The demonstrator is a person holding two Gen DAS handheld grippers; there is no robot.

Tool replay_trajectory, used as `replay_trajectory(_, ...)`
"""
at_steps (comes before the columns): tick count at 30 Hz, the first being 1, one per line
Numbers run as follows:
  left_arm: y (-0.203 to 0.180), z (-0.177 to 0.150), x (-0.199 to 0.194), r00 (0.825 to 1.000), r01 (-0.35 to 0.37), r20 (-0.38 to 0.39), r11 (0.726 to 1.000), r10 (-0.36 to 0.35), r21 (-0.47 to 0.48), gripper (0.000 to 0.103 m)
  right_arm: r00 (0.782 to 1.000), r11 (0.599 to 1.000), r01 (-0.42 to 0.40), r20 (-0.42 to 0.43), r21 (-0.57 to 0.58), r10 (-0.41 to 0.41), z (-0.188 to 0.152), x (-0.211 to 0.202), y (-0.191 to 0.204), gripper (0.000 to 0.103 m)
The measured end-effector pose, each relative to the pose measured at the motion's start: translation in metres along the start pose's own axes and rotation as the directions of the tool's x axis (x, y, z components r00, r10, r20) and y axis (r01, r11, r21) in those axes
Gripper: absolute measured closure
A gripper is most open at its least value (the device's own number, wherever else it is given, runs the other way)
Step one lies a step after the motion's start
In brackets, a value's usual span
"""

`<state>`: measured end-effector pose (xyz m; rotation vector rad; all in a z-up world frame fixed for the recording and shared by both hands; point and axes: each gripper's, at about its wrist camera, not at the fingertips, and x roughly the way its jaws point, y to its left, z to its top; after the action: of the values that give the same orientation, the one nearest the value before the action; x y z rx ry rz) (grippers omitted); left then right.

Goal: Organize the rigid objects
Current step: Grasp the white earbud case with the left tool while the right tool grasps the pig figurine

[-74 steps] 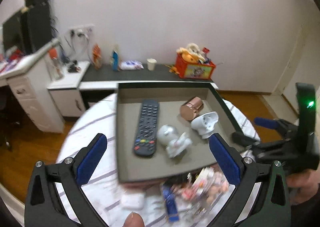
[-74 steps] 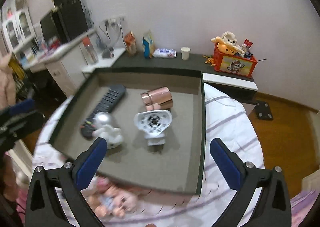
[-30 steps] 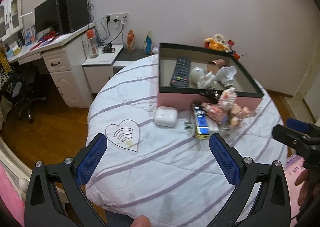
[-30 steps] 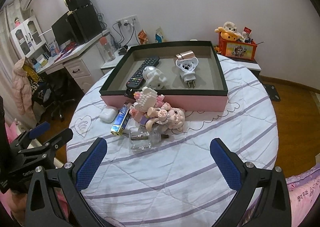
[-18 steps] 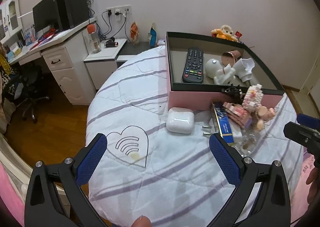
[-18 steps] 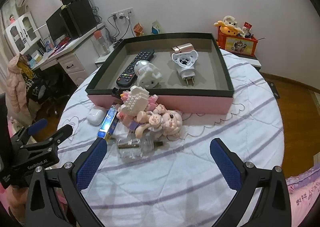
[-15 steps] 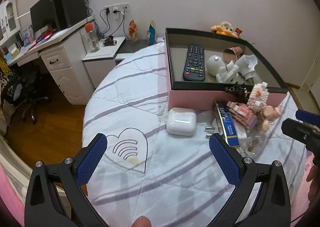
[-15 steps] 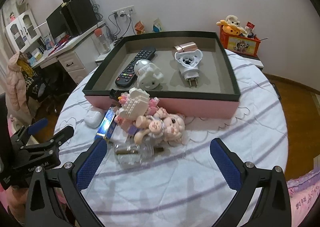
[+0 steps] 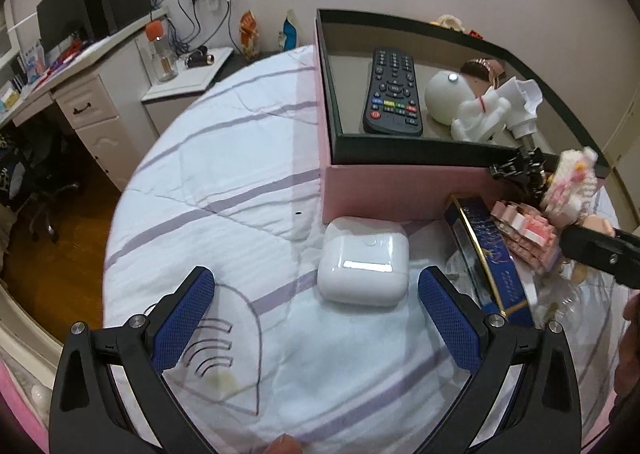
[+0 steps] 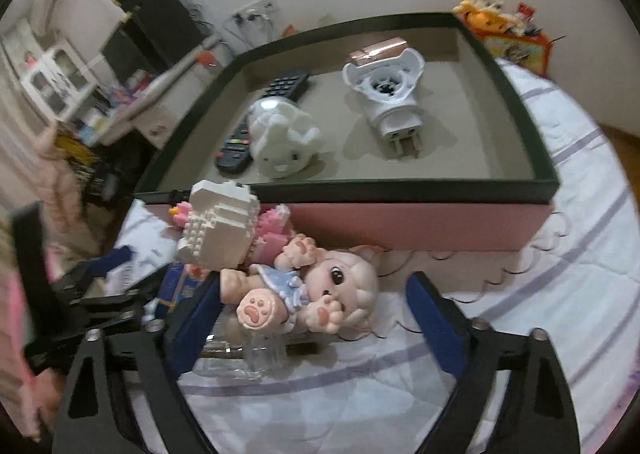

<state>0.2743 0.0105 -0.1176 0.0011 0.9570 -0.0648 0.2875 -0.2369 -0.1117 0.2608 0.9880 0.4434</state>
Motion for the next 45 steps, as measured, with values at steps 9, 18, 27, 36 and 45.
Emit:
replay_trajectory(9,-0.002,0.007,0.01,1.0,-0.006,0.003,1.0,0.006,0.015,0.0,0.999,0.998,0.036,-0.001,-0.054,-0.037,-0.006,-0.004,0.01,0.026)
replay_trajectory(18,-0.002,0.011,0.013,1.0,-0.007,0.018,1.0,0.007,0.018,0.014,0.999,0.999,0.033,0.0,-0.039,-0.033,-0.003,-0.003,0.009,0.026)
replay_trajectory(27,0.011,0.0,-0.005,0.998,0.064,0.026,0.998,-0.064,-0.002,0.059,0.999,0.999,0.032,0.012,-0.029,-0.032,-0.009,-0.016,0.01,0.026)
replay_trajectory(36,0.016,-0.014,-0.032,0.994,0.103,0.03,0.995,-0.102,-0.014,0.059,0.998,0.999,0.043,0.043,-0.01,-0.043,-0.015,-0.037,0.007,0.026)
replay_trajectory(45,0.014,0.009,-0.082,0.983,0.131,0.124,0.991,-0.133,0.021,0.059,0.993,0.999,0.041,0.111,-0.032,-0.037,-0.007,-0.065,0.016,0.026)
